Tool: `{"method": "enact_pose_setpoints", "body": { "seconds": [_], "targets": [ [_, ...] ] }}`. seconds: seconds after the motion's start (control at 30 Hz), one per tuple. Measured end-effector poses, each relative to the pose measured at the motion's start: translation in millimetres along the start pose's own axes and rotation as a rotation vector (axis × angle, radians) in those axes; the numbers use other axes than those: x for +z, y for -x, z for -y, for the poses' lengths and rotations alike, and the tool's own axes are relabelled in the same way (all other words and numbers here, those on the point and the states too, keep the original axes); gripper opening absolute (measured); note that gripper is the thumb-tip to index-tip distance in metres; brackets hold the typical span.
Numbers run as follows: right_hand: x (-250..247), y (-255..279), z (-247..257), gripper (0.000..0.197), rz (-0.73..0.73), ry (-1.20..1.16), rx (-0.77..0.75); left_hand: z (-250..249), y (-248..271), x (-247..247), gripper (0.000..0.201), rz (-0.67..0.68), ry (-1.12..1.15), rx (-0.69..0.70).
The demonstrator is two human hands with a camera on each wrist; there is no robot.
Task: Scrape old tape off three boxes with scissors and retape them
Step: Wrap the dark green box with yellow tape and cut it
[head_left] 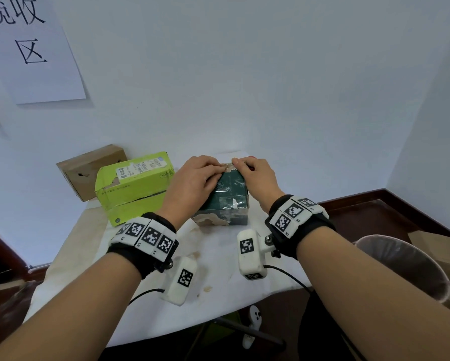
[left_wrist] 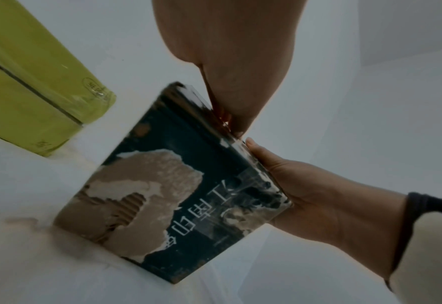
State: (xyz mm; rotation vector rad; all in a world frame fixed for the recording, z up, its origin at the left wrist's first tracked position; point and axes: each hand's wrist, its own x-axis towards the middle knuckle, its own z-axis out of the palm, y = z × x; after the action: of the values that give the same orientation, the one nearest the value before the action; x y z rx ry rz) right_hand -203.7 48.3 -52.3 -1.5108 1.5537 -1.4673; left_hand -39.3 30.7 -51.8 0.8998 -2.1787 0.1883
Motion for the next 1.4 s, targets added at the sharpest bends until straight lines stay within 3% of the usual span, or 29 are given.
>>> {"method": "enact_pose_setpoints", "body": {
  "seconds": [0.1, 0.27, 0.5, 0.67, 0.77, 0.93, 1.17, 1.3, 1.4],
  "targets": [
    [0, 1, 0, 0.032, -0.003, -0.005, 0.014, 2, 5, -3, 0.036, 0.024, 0.008, 0.024],
    [0, 1, 1, 0.03, 0.001, -0.02, 0.018, -1, 5, -8, 0.041, 0.088, 0.02, 0.036],
    [1, 1, 1, 0.037, -0.015, -0.002, 0.01, 5, 9, -14, 0.025, -0.04, 0.049, -0.053],
    [1, 1, 3, 0.04, -0.022, -0.007, 0.012, 12, 4, -20, 0.051, 0.16, 0.085, -0.254],
    [2, 0, 2, 0.041, -0.026, -0.011, 0.013, 10, 1, -14, 0.067, 0.238, 0.087, -0.253],
    [1, 1, 2, 0.034, -0.023, -0.014, 0.02, 5, 2, -8, 0.062, 0.228, 0.13, -0.259],
    [-1, 5, 6, 0.033, 0.01, -0.037, 0.038, 10, 7, -21, 0.083, 0.363, 0.123, -0.2],
    [-8, 9, 6, 0.033, 0.081, -0.12, 0.099, 4, 10, -28, 0.077, 0.373, 0.135, -0.204],
    [-10, 15, 1, 0.037, 0.091, -0.165, 0.135, 4, 10, -39, 0.059, 0.338, 0.311, -0.285]
  ]
}}
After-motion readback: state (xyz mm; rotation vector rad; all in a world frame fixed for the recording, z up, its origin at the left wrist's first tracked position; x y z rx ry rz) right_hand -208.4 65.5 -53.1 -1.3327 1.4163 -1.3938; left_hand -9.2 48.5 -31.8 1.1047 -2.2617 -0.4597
